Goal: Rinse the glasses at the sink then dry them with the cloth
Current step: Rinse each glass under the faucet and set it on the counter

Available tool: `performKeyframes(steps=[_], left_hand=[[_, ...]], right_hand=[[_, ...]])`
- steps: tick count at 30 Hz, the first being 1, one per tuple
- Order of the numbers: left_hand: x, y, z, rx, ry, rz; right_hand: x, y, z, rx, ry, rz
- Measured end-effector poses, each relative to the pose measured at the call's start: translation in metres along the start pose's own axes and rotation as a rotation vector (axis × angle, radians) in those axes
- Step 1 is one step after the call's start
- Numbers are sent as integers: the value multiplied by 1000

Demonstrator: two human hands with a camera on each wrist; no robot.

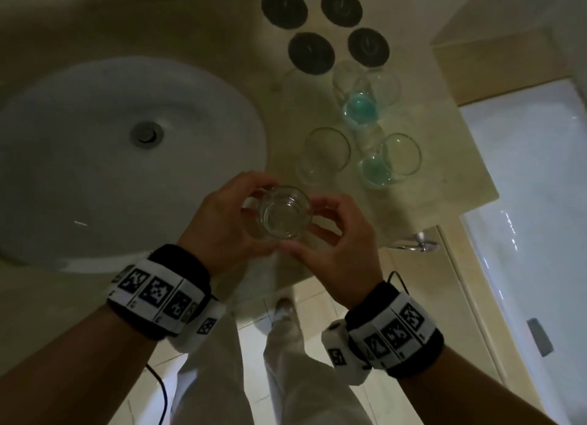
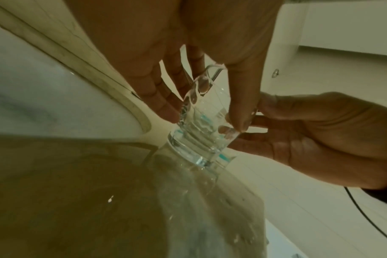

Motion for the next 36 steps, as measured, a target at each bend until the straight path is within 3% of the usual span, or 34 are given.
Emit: performKeyframes(steps=[6,10,14,19,23,28,36], left_hand=[[-21,-7,4,30,49,-38],[-28,-8,-3,20,179,6],[-37,3,-47,-70,348,-12],[-76,47,-97,-106,475,-42],[-111,87,-104,3,505,0],[-133,122,-76,189,500,41],[-141,128,-69,169,489,20]], right_hand=[[3,-3,-28,-13,6,25],[14,0,-32,23,-17,37],[66,11,-43,-22,-33,-147],[125,47,-64,-78,-231,-386],[124,74,-76,-80,-305,-303],[107,93,-88,-91,-250,-147],[124,90,-84,-89,-107,-215]])
Point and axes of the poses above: each hand's wrist, its own y-axis towards the middle knuckle, its own x-axis out of the back of the hand, z = x × y, the point moved 7 cm from there along y, towards the middle knuckle, and after that the axes turned 12 degrees about -y, right-handed, at the moved point
